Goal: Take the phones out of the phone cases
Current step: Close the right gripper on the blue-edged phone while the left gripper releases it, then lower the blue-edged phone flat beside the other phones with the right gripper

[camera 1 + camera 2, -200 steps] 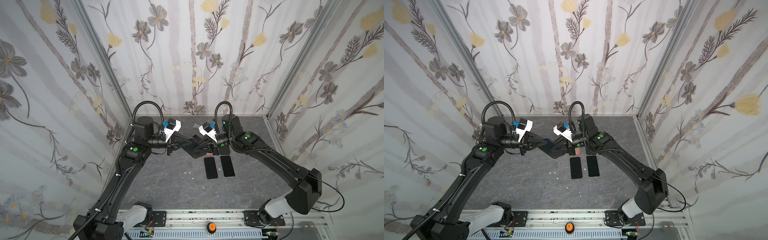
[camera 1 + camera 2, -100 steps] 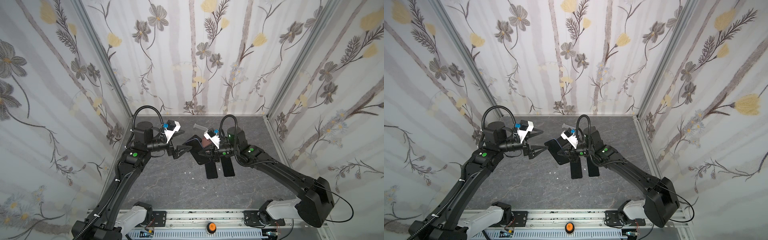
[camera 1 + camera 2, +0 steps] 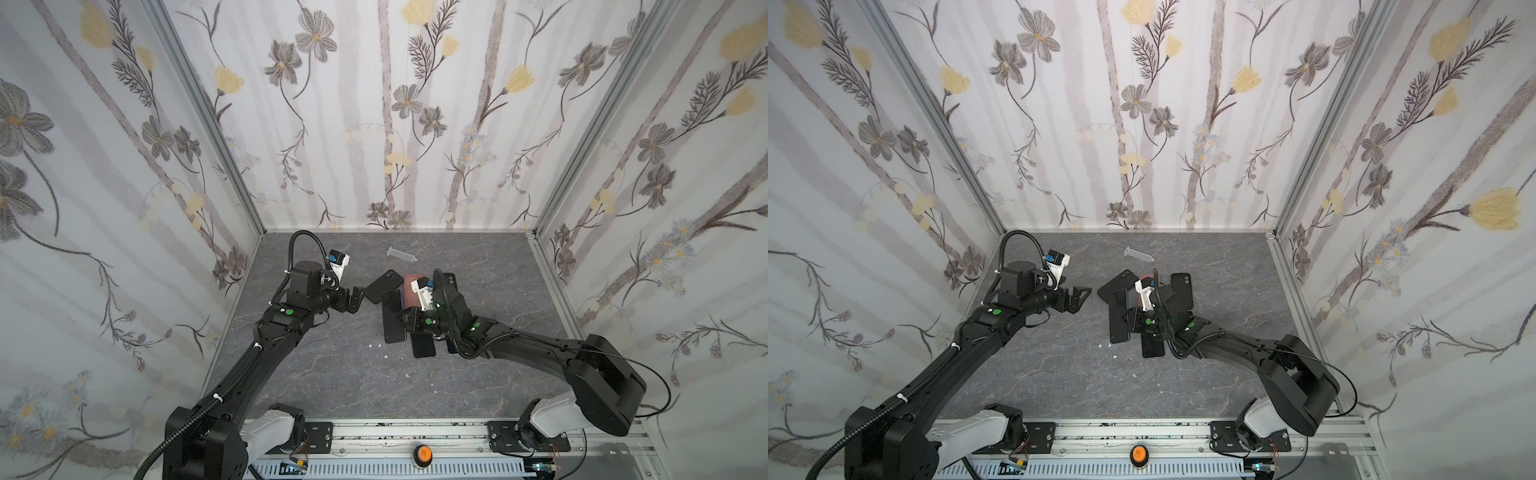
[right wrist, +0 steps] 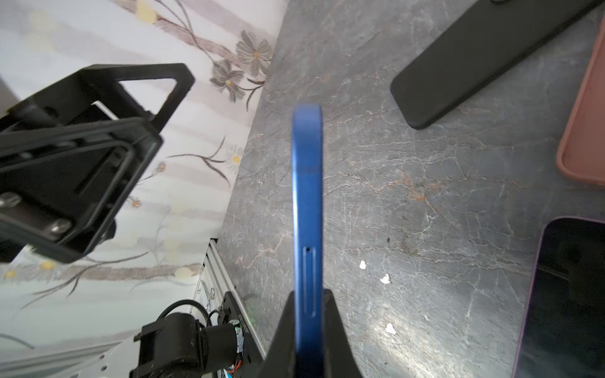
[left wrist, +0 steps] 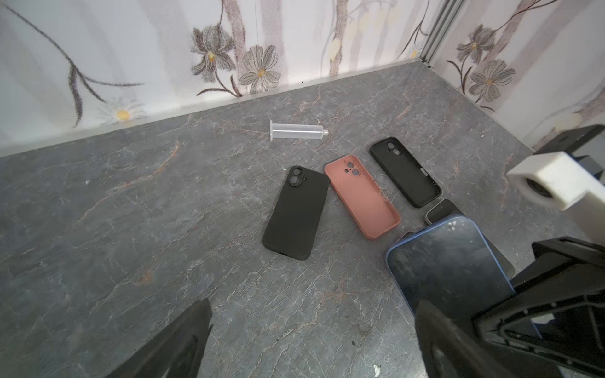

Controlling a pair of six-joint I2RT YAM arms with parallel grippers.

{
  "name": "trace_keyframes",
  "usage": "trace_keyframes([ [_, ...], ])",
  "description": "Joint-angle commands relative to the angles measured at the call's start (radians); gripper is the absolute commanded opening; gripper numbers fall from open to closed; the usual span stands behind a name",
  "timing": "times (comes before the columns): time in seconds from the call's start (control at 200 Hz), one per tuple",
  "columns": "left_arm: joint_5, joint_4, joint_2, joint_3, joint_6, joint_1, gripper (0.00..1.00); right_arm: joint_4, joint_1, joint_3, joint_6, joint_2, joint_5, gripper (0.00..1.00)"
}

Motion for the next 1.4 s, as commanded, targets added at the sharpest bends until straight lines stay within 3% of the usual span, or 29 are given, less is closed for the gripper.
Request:
trace_keyframes([
  [0.0, -0.059, 0.056, 0.013, -0.016, -0.022, -0.005, 1.00, -0.023, 0.036, 0.054, 0.099, 0.057, 0.070, 0.00],
  [0.61, -0.074, 0.059, 0.033, -0.035, -0.012, -0.014, 1.00, 0.012, 0.054, 0.089, 0.162, 0.261, 0.023, 0.00],
  [0.989, -0.061, 0.057, 0.052, -0.034, -0.018, -0.013, 1.00, 0.067, 0.041, 0.058, 0.176, 0.288, 0.014, 0.13],
  [1.184, 0.005, 0.057, 0.055, -0.063, -0.114, -0.027, 1.00, 0.088, 0.031, 0.049, 0.169, 0.303, -0.018, 0.21],
  [1.399, -0.077, 0.057, 0.069, -0.108, -0.196, -0.079, 1.00, 0.094, 0.022, 0.031, 0.160, 0.307, -0.019, 0.30],
])
